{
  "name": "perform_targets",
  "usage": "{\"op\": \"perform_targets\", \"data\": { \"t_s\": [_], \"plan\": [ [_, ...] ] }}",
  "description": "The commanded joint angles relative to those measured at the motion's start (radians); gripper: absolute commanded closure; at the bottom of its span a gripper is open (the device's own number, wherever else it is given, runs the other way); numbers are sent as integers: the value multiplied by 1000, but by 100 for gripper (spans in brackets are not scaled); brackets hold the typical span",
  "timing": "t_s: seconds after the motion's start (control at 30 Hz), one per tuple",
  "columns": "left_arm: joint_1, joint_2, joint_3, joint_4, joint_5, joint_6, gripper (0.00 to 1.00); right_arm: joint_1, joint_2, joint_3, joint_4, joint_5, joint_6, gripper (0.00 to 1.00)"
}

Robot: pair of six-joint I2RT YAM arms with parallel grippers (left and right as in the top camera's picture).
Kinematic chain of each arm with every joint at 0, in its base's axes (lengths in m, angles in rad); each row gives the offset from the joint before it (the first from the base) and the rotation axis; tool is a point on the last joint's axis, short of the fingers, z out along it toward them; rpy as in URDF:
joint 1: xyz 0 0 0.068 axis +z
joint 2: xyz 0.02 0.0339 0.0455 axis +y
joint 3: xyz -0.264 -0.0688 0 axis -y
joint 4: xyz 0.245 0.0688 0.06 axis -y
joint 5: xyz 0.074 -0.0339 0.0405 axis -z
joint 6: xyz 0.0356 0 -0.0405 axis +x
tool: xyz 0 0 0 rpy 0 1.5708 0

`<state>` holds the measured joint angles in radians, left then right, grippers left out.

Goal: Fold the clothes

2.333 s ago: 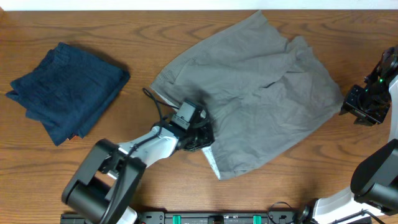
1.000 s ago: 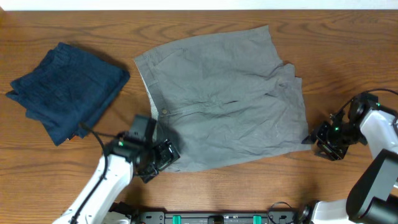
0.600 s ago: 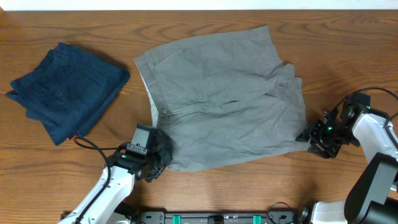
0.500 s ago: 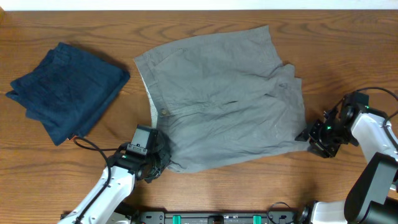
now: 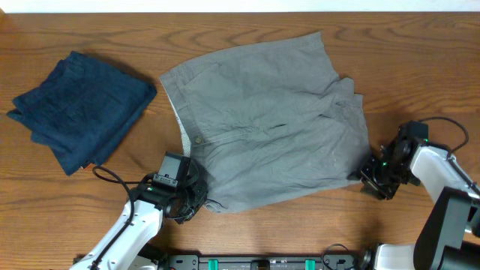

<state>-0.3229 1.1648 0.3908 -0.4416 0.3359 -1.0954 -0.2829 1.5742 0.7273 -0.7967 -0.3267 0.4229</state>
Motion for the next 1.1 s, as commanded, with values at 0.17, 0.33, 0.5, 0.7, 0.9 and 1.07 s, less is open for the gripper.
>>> {"op": "perform_targets", "data": {
  "t_s": [0.17, 0.33, 0.5, 0.7, 0.9, 1.07],
  "plan": [
    [-1, -11, 31, -79, 14, 144, 93, 8, 8, -38, 215, 42, 34, 99],
    [-1, -55, 140, -193, 10, 277, 94, -5, -22, 6, 190, 43, 31, 99],
    [-1, -109, 307, -383, -72, 405, 94, -39, -145, 99, 72, 51, -34, 99],
    [-2, -193, 498, -521, -112, 475, 94, -69, -346, 285, -159, 126, -97, 99],
    [-2, -285, 589, -666, -109, 475, 94, -108, -502, 459, -322, 214, -112, 99],
    [-2, -378, 628, -754, -113, 475, 94, -136, -563, 571, -398, 294, -170, 99]
  ]
}}
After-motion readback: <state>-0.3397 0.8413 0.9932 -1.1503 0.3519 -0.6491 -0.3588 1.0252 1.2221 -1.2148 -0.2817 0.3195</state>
